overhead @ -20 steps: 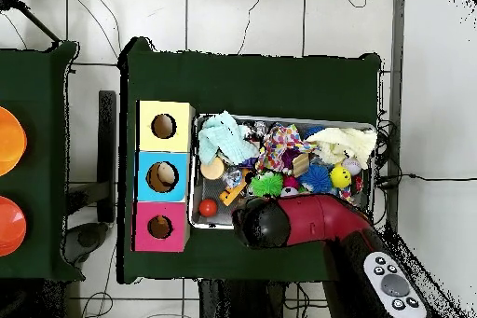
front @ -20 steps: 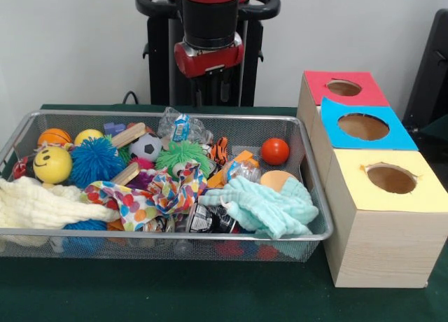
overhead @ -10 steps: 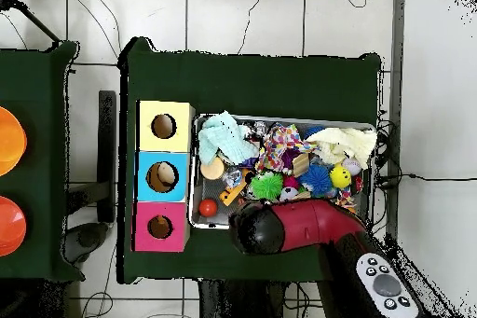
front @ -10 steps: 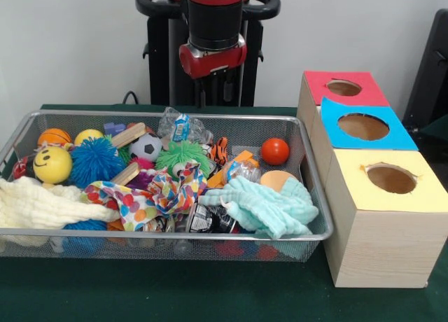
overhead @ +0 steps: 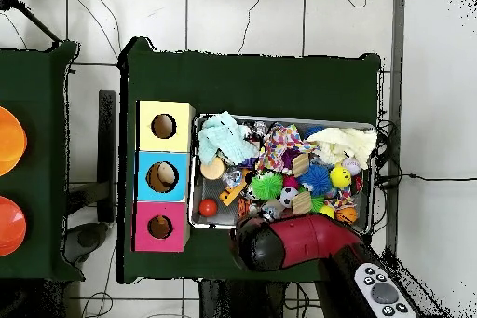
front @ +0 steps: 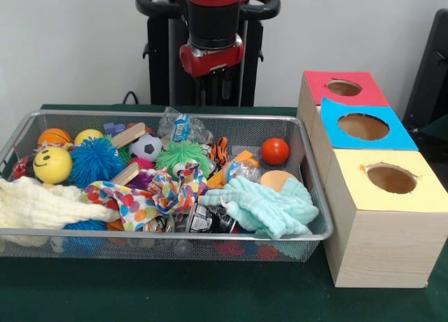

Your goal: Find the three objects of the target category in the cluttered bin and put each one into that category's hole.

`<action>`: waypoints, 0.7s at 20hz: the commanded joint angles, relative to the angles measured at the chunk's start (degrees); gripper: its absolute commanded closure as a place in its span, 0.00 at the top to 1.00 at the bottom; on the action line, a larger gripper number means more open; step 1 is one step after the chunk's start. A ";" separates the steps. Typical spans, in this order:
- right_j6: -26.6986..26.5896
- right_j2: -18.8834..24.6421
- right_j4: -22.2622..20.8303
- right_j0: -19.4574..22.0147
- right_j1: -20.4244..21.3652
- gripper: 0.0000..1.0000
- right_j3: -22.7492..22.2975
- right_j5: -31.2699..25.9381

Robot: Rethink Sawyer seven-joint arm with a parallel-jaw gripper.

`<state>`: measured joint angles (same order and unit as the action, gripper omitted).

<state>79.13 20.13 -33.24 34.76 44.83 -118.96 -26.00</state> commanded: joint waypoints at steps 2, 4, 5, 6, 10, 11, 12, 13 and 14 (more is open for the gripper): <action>0.02 3.41 0.87 2.58 -1.76 1.00 2.23 -2.76; 0.05 3.65 1.42 2.20 -2.45 1.00 3.67 -3.77; 0.22 3.66 1.62 1.97 -2.64 1.00 4.18 -4.12; 0.29 3.64 1.62 1.85 -2.91 1.00 4.55 -4.20; 0.68 3.67 1.26 1.88 -3.59 1.00 4.84 -3.02; 0.76 3.56 0.89 1.85 -3.88 1.00 4.80 -2.47; 0.87 3.43 0.48 1.75 -4.06 1.00 4.75 -1.91; 1.00 3.38 0.36 1.68 -4.13 1.00 4.74 -1.59; 0.99 3.50 0.27 1.85 -4.14 1.00 4.54 -1.20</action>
<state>79.13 20.13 -33.21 35.95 42.38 -119.01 -26.00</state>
